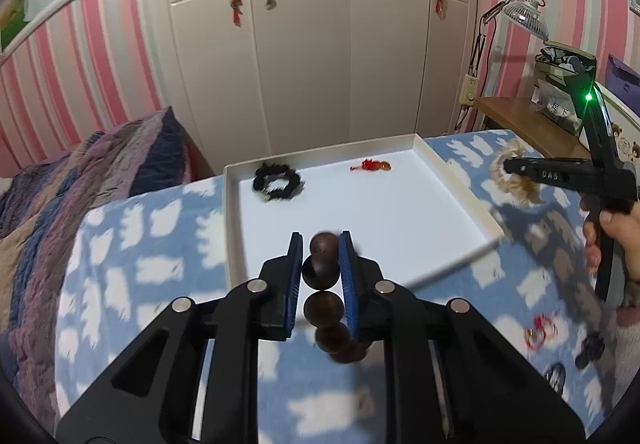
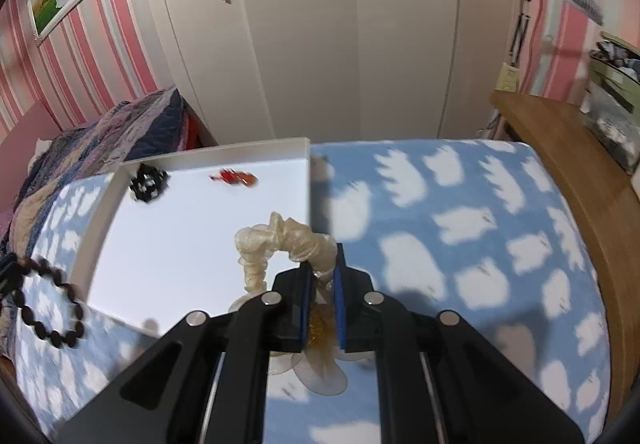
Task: Organize jewelry
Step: 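Carry the bracelet and hair tie into the white tray and open both tools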
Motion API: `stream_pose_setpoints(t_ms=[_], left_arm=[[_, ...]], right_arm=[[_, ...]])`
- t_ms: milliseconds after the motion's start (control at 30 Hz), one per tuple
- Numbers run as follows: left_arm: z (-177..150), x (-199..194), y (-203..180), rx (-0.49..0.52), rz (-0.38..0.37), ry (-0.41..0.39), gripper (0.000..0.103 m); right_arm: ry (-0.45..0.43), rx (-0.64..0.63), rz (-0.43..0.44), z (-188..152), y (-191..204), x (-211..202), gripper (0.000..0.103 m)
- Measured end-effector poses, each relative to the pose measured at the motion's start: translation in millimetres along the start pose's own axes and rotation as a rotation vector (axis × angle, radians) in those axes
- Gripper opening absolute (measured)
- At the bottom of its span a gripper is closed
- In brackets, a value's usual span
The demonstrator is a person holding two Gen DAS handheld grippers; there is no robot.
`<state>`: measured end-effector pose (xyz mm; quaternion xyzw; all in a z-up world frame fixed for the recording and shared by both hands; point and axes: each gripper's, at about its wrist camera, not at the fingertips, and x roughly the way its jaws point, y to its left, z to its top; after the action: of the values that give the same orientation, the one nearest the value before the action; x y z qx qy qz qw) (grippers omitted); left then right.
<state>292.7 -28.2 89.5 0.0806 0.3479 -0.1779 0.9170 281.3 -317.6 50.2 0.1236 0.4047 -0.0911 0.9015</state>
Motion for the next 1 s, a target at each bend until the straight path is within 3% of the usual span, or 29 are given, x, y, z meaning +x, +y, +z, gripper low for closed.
stream_pose_setpoints(t_ms=[133,333,500,567,600,767,1000], left_arm=[[19.2,40.5,-3.2,0.011,-0.001,-0.002,0.017],[39.9,104.6,1.5,-0.035,-0.027,0.069,0.017],[61.9,138.3,-2.5,-0.053,-0.097,0.081,0.017],[71.3,151.1,-4.0,-0.052,-0.133,0.083,0.0],[75.8,157.8,-4.1,-0.054,-0.146,0.091,0.0],[88.0,201.3,1.5,-0.061,-0.069,0.14,0.0],[81.5,224.7,2.6,-0.055,-0.013,0.17,0.0]], right_arm=[[0.015,-0.012,0.004,17.3,20.6,23.5,0.01],[0.063,-0.015,0.004,33.3,39.4,69.4,0.01],[0.091,-0.015,-0.015,44.6,45.7,99.8,0.01],[0.101,-0.016,-0.022,48.2,46.8,110.2,0.01],[0.104,-0.017,-0.026,49.6,47.2,113.7,0.01],[0.146,-0.011,-0.047,57.8,46.6,139.1,0.01],[0.185,0.01,-0.036,64.1,43.3,161.8,0.01]])
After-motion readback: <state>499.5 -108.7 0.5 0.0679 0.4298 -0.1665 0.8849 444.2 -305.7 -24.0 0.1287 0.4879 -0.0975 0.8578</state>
